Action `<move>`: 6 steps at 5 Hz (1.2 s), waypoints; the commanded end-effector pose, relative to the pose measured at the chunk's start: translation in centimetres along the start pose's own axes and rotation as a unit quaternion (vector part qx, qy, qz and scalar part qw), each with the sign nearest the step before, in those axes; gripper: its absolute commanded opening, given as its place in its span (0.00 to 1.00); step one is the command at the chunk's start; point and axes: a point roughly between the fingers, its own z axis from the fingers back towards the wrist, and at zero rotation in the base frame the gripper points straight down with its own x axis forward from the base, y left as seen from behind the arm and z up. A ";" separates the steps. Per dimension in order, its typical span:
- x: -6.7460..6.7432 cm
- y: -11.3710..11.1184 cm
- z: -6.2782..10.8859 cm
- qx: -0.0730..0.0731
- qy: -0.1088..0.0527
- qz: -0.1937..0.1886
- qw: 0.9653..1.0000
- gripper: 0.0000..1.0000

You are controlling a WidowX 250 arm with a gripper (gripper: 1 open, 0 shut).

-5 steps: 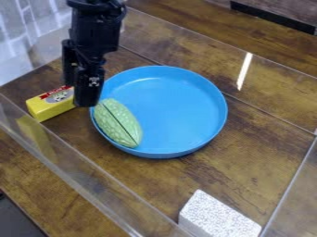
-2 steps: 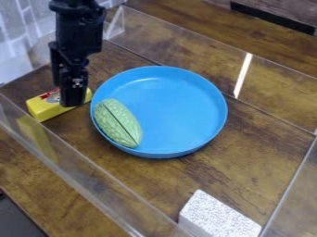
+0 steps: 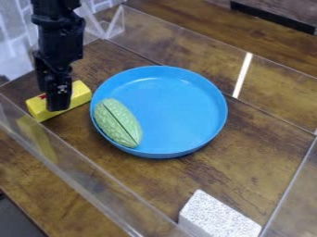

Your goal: Put the yellow block in the blue tray

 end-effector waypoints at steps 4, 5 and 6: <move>-0.3 2.0 -1.5 0.003 -0.014 0.013 1.000 0.00; -0.3 2.1 -1.5 0.001 -0.013 0.013 1.000 0.00; -0.3 2.2 -1.5 -0.001 -0.013 0.014 1.000 0.00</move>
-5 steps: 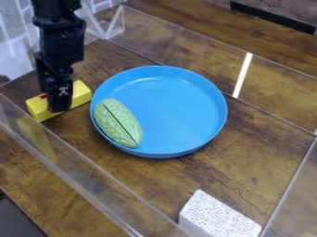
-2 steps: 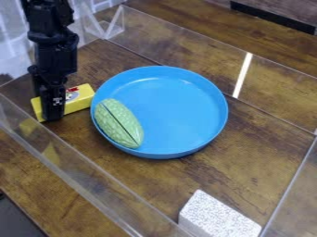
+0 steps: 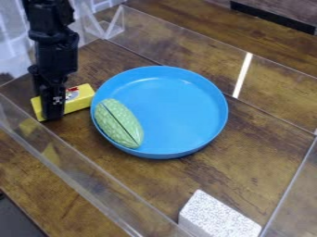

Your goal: Put the yellow block in the blue tray

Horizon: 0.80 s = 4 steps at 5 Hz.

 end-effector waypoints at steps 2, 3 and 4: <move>-0.1 1.1 1.0 0.011 -0.015 0.011 1.000 0.00; -0.1 1.2 1.0 0.008 -0.014 0.012 1.000 0.00; -0.2 1.3 1.0 0.005 -0.014 0.013 1.000 0.00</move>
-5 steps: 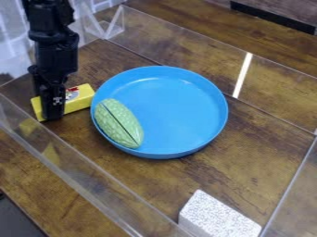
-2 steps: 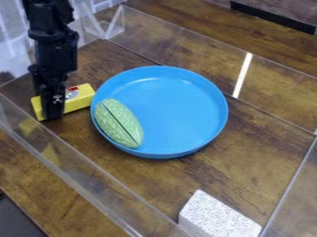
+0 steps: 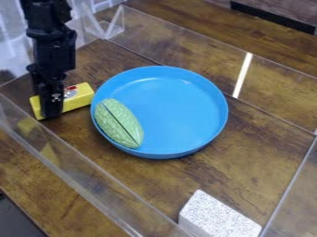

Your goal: Put the yellow block in the blue tray

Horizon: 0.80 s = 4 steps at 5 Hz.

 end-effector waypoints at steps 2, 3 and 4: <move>0.0 1.0 1.0 0.008 -0.013 0.010 1.000 0.00; 0.0 1.1 0.9 0.006 -0.013 0.011 1.000 0.00; 0.0 1.1 0.9 0.004 -0.013 0.011 1.000 0.00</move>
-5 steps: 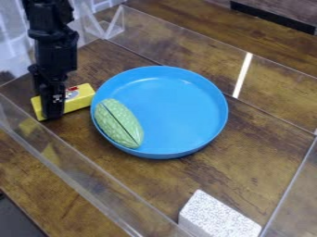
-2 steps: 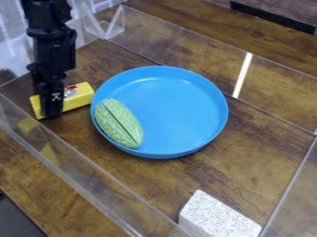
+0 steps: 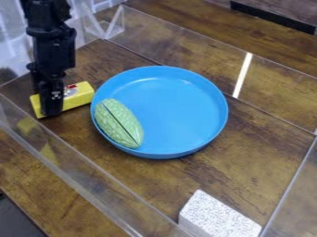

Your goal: Put the yellow block in the blue tray

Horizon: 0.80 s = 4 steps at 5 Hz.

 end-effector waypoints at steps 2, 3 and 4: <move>-0.1 0.9 0.7 0.008 -0.012 0.014 1.000 0.00; -0.1 1.0 0.7 0.006 -0.012 0.015 1.000 0.00; -0.1 1.0 0.7 0.005 -0.012 0.016 1.000 0.00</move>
